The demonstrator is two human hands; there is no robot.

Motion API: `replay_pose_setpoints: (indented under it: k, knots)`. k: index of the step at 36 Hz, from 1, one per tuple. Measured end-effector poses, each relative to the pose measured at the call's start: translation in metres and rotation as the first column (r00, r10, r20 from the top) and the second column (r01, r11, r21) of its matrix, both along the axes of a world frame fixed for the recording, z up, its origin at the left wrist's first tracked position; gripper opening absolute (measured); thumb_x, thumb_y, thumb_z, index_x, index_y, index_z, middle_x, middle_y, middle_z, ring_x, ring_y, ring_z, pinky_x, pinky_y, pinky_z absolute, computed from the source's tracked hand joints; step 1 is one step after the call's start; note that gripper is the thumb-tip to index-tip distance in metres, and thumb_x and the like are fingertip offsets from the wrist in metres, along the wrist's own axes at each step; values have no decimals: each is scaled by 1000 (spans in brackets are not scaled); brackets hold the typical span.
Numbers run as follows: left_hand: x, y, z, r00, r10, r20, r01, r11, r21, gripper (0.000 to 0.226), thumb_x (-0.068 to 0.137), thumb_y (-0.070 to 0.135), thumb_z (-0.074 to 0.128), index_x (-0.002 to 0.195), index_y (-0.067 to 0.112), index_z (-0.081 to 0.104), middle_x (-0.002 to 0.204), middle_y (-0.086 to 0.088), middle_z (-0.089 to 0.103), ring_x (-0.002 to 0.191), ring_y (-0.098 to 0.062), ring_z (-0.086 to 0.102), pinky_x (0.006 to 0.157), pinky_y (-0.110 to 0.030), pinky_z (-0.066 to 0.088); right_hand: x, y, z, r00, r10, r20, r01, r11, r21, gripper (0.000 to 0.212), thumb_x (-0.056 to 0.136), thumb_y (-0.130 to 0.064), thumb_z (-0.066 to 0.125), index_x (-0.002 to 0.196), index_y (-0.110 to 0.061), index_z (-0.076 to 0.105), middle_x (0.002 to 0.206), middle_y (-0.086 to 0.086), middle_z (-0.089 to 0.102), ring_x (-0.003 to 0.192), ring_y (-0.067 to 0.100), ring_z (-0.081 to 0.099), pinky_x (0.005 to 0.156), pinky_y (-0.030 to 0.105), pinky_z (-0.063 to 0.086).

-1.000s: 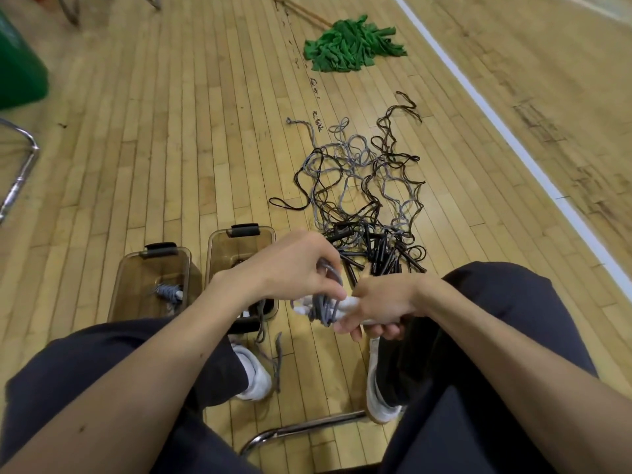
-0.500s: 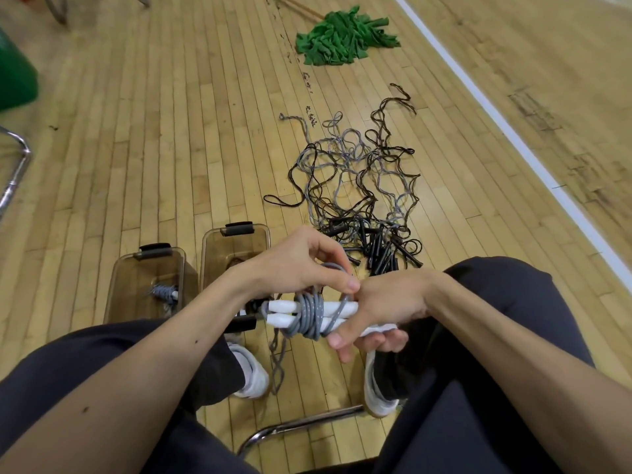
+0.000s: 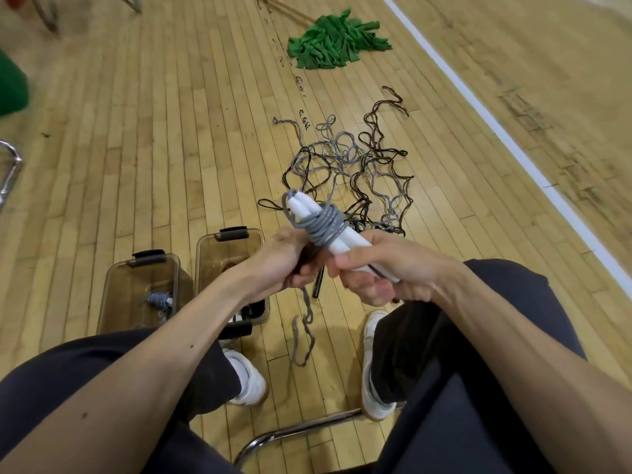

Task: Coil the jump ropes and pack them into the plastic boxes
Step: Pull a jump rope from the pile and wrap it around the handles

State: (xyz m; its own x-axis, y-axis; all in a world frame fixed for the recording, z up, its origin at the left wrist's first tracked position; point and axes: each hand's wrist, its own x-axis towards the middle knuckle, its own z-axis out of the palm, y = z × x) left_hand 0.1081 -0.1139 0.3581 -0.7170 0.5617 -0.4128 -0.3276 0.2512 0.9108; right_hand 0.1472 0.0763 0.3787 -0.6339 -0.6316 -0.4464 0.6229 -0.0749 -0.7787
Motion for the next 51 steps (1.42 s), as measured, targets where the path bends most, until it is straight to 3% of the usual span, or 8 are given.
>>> replay_pose_setpoints:
  k: [10, 14, 20, 25, 29, 35, 46, 51]
  knots:
    - [1, -1, 1, 985, -173, -10, 172, 982, -84, 41, 107, 39, 35, 78, 13, 49, 49, 6, 40, 49, -17, 50, 97, -56, 47, -5, 2, -4, 965, -251, -70, 260, 949, 176, 8, 96, -2, 58, 89, -6, 60, 57, -1, 40, 40, 7, 29, 38, 19, 23]
    - [2, -2, -1, 983, -168, 70, 172, 984, -48, 29, 106, 30, 44, 85, 12, 50, 53, 3, 40, 50, -16, 49, 82, -47, 59, -6, 2, -11, 957, -250, -148, 284, 912, 296, 17, 96, -3, 61, 81, -7, 54, 58, 2, 43, 43, 11, 31, 40, 21, 25]
    - [6, -3, -4, 982, -161, 99, 175, 973, -149, 17, 105, 16, 46, 115, 7, 56, 57, 3, 42, 50, -15, 41, 51, -29, 41, -9, 3, -24, 929, -203, -309, 351, 749, 562, 15, 94, -9, 67, 84, -2, 58, 63, 7, 49, 44, 14, 41, 42, 26, 36]
    - [12, 0, -5, 976, -206, -74, 170, 925, -340, 20, 106, 18, 41, 118, 15, 57, 57, 5, 46, 47, -13, 40, 48, -30, 35, -13, 5, -35, 928, -189, -321, 364, 641, 675, 15, 94, -16, 69, 97, -2, 62, 74, 9, 55, 52, 15, 49, 48, 29, 44]
    - [19, -1, -3, 795, -470, -383, 173, 781, -600, 25, 106, 26, 42, 103, 13, 62, 71, 2, 58, 61, -19, 53, 62, -40, 45, -14, 3, -42, 946, -92, -312, 307, 570, 763, 15, 94, -18, 68, 98, -6, 60, 75, 8, 60, 52, 15, 53, 51, 31, 48]
    - [13, -9, 6, 636, -636, -436, 152, 658, -737, 29, 105, 36, 47, 87, 19, 63, 68, 8, 52, 62, -12, 51, 56, -29, 35, -11, -2, -39, 993, 43, -113, 67, 585, 808, 13, 96, -13, 64, 97, 0, 63, 71, 8, 59, 43, 13, 49, 42, 26, 43]
    - [0, -16, 18, 692, -464, -553, 138, 837, -530, 30, 81, 54, 70, 83, 25, 77, 65, 0, 64, 60, -16, 53, 58, -36, 44, 2, -20, -29, 902, 425, 82, -341, 581, 739, 23, 92, -11, 68, 72, -10, 56, 53, -1, 53, 40, 12, 44, 42, 23, 39]
    - [-1, -13, 17, 775, -370, -512, 137, 890, -435, 28, 77, 48, 80, 75, 21, 76, 54, 0, 53, 50, -8, 39, 53, -28, 33, 7, -22, -19, 847, 526, 76, -449, 633, 631, 24, 94, -13, 67, 72, -11, 59, 54, -1, 52, 43, 12, 43, 43, 25, 37]
